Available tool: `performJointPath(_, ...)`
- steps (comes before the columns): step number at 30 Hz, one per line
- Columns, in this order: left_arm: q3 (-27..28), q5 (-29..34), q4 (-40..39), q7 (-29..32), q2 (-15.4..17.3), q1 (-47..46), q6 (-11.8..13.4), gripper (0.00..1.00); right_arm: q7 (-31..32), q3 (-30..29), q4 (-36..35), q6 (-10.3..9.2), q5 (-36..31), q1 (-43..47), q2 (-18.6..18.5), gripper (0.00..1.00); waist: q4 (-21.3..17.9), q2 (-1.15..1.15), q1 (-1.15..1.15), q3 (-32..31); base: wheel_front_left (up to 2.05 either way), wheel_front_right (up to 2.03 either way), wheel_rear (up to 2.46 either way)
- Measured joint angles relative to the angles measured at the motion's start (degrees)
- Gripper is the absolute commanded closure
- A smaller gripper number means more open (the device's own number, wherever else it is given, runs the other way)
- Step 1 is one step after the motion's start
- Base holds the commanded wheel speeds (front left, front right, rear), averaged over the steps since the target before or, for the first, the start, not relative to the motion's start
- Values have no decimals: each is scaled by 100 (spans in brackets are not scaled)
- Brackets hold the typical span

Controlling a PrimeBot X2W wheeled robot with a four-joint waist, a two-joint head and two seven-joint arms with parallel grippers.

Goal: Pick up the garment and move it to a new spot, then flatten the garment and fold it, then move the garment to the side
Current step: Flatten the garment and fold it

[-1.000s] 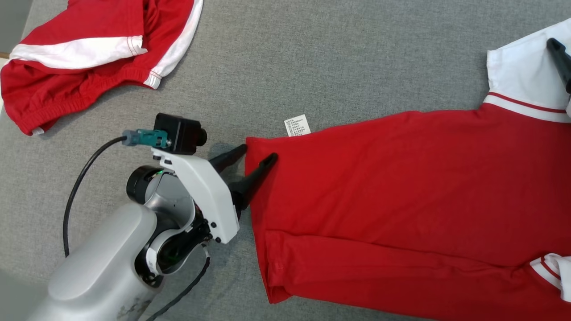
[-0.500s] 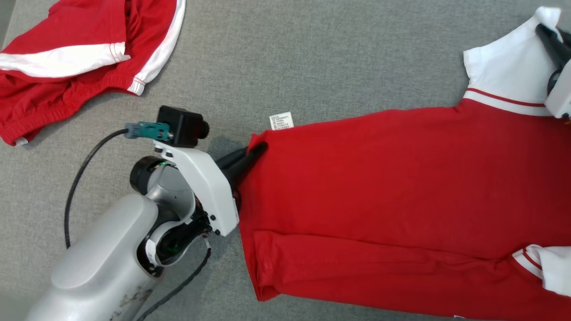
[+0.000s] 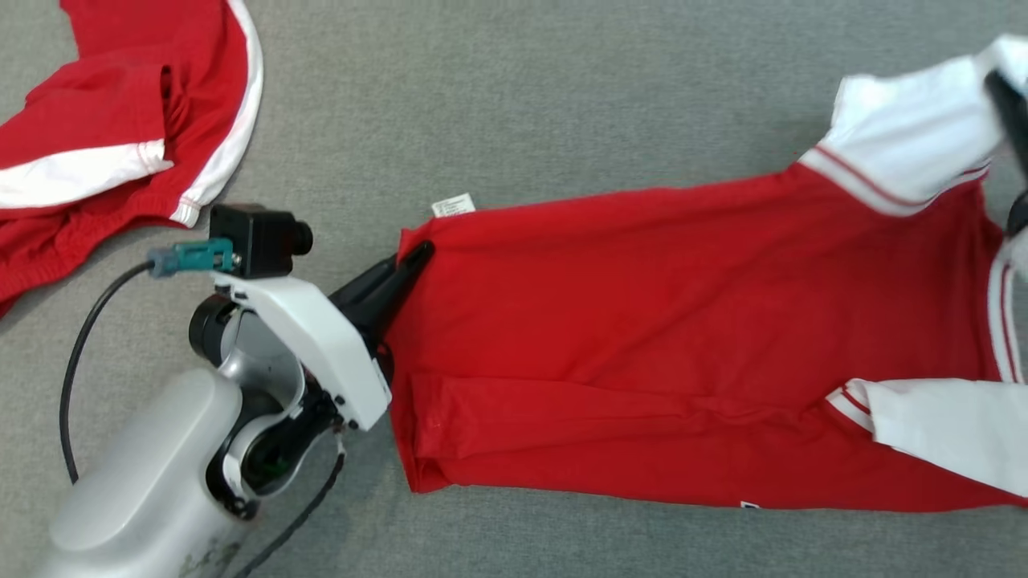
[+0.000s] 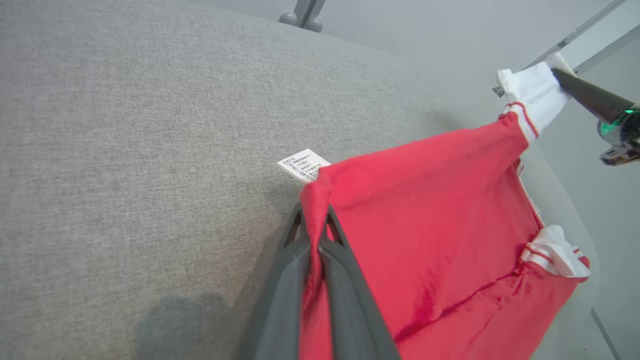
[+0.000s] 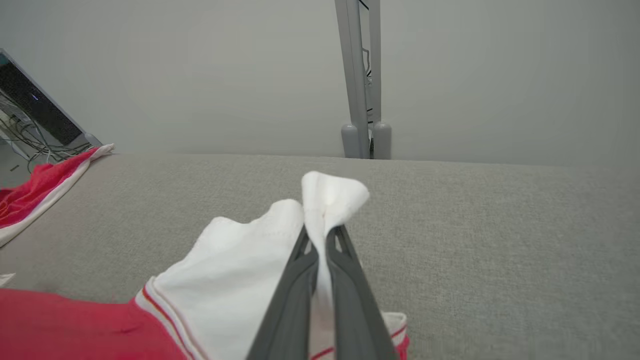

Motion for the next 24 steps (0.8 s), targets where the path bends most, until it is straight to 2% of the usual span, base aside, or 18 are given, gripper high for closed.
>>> performJointPath(4,136,-151,-580,-225,127,575,81,100,-286,-216,-608,0,133,1028,54,100,-199,0,0,-153,0,0,0)
performJointPath(9,367,-235,-1484,-586,445,1579,464,100,-470,-289,-1058,-1,78,2119,396,100,-514,0,0,-286,0,0,0)
performJointPath(14,623,-450,-2049,-969,487,2401,769,100,-680,-233,-1056,-1,-53,2521,631,100,-748,0,0,-424,0,0,0)
performJointPath(22,430,-456,-2047,-1021,464,2841,825,100,-903,-211,-781,-1,-83,2838,693,100,-710,0,0,-669,0,0,0)
performJointPath(23,403,-456,-1981,-1021,441,2888,829,96,-911,-220,-755,-1,-82,2869,690,100,-697,0,0,-695,0,0,0)
performJointPath(24,355,-442,-1885,-1017,434,2900,854,69,-916,-223,-733,-1,-78,2889,689,100,-682,0,0,-718,0,0,0)
